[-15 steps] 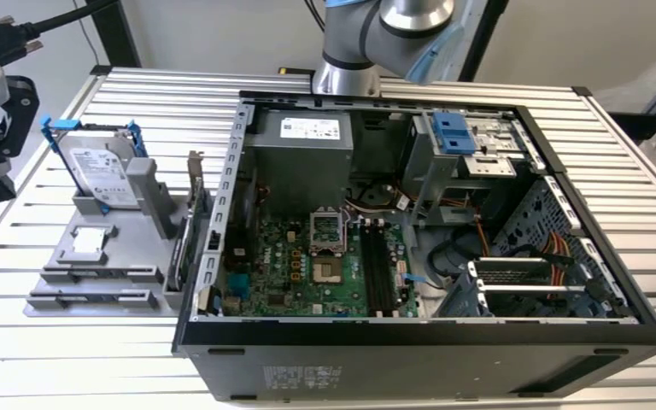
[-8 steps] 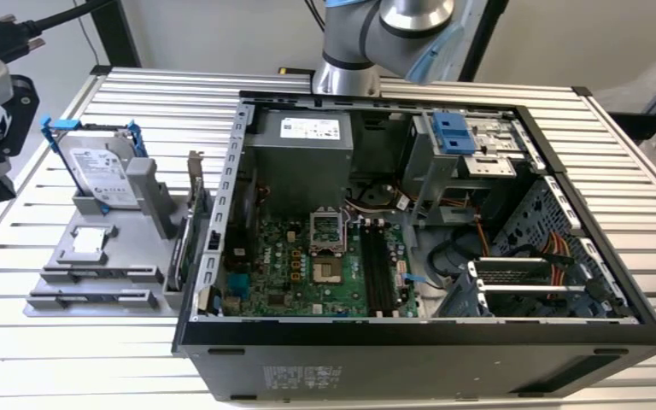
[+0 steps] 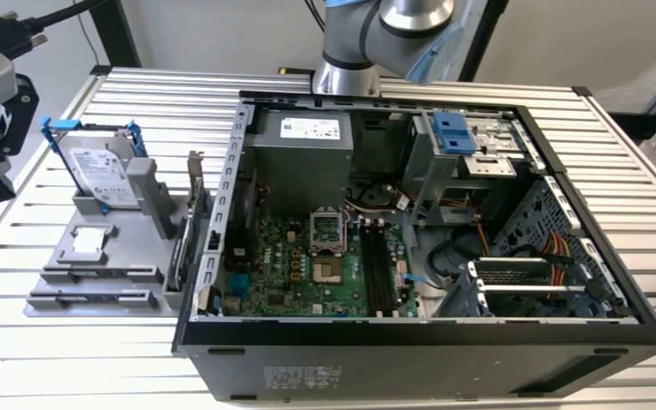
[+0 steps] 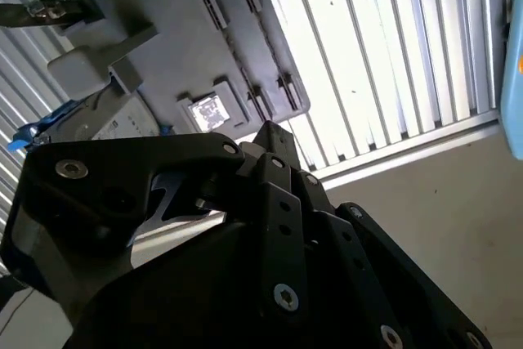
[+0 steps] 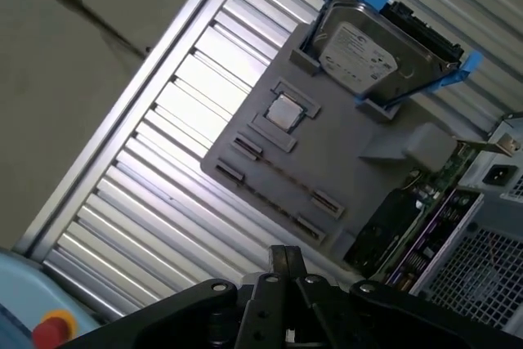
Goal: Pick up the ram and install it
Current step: 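Pick up the ram and move it above insertion slot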
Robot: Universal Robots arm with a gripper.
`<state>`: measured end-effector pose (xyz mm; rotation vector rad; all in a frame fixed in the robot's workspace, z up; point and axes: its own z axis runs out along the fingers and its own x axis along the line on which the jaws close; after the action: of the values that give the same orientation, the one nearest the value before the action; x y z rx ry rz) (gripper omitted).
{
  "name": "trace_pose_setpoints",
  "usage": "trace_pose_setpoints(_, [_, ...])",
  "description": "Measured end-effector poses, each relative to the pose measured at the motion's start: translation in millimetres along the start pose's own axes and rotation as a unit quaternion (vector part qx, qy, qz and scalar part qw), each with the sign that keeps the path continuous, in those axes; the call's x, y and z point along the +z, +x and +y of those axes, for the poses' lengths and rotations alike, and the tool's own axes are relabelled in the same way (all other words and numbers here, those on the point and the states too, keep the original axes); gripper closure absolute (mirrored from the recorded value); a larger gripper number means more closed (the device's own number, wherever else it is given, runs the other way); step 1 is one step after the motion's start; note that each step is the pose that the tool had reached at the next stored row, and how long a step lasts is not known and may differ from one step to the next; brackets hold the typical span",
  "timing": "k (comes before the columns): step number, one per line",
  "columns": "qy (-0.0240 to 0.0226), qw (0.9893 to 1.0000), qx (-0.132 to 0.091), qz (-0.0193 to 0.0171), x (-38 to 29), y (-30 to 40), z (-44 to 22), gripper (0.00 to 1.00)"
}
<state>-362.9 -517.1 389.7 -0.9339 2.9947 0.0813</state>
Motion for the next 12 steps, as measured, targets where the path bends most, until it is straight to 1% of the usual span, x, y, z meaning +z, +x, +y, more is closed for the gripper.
trace_pose_setpoints(6, [-0.0003, 0.9999, -0.014, 0.0007, 0.0, 0.0, 0.0, 1.00])
trace_pose_setpoints(12, [-0.0005, 0.9996, -0.028, 0.0014, 0.0, 0.0, 0.0, 1.00])
